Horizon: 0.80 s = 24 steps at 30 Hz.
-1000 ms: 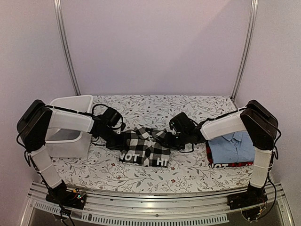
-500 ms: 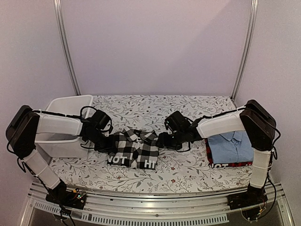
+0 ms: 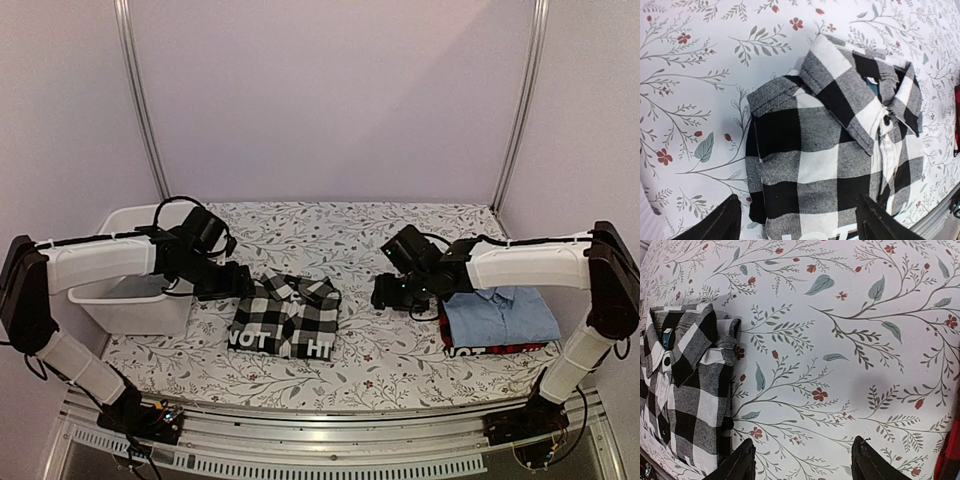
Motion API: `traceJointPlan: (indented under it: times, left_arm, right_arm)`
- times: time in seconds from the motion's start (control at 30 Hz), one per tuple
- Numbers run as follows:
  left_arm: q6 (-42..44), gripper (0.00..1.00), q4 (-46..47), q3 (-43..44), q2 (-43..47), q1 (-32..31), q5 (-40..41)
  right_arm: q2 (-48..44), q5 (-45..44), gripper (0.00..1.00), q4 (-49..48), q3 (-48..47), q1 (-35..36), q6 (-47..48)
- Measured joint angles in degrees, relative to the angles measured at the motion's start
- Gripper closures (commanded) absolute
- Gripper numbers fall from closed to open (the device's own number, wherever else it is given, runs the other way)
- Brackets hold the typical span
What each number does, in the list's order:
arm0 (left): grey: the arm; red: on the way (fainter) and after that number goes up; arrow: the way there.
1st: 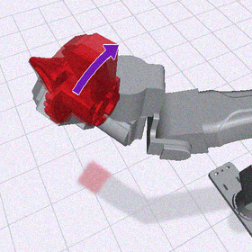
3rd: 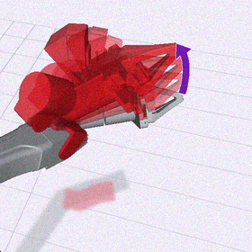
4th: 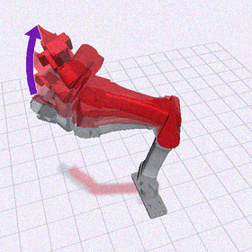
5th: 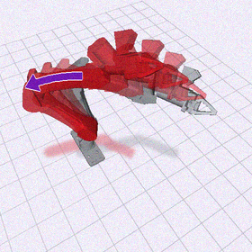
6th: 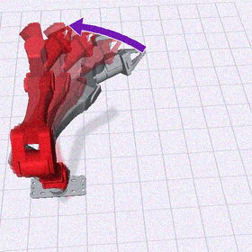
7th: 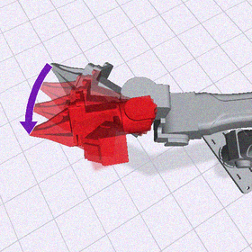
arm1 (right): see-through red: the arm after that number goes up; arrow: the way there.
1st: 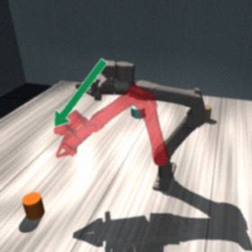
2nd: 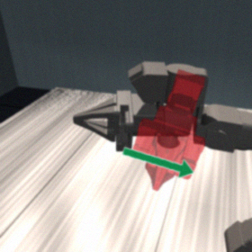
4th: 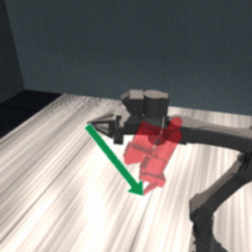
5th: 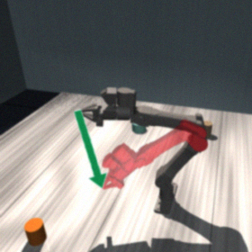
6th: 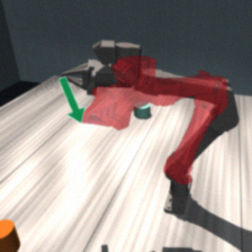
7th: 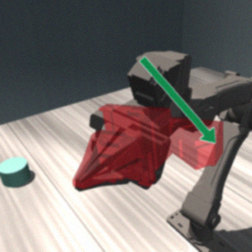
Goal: Fold and stack the long sleeve shirts
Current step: Move the square-folded shirt to the center of the board.
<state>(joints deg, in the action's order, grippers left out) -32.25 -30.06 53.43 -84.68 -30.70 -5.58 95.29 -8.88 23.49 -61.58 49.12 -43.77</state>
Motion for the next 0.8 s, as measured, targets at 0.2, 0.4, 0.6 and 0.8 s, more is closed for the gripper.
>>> traceJointPlan:
  times: [0.2, 0.4, 0.6, 0.8]
  left_arm:
    - [2.54, 0.01, -1.46, 3.54, 2.12, -1.16, -0.7]
    - [5.11, 0.0, -2.47, 7.67, 2.45, -1.6, -2.16]
    - [7.43, 0.0, -2.49, 10.38, 2.45, -1.68, -3.34]
    - [8.96, 0.0, -2.89, 11.69, 2.45, -1.68, -4.24]
  right_arm:
    - [-3.82, -5.6, 0.37, 9.49, 0.9, 0.0, -2.8]
    - [-6.14, -9.73, 0.42, 18.51, 1.77, 0.0, -7.13]
    - [-6.4, -11.19, 0.48, 22.86, 3.58, 0.0, -10.12]
    - [-5.22, -12.07, 0.55, 22.91, 3.61, -1.79, -10.43]
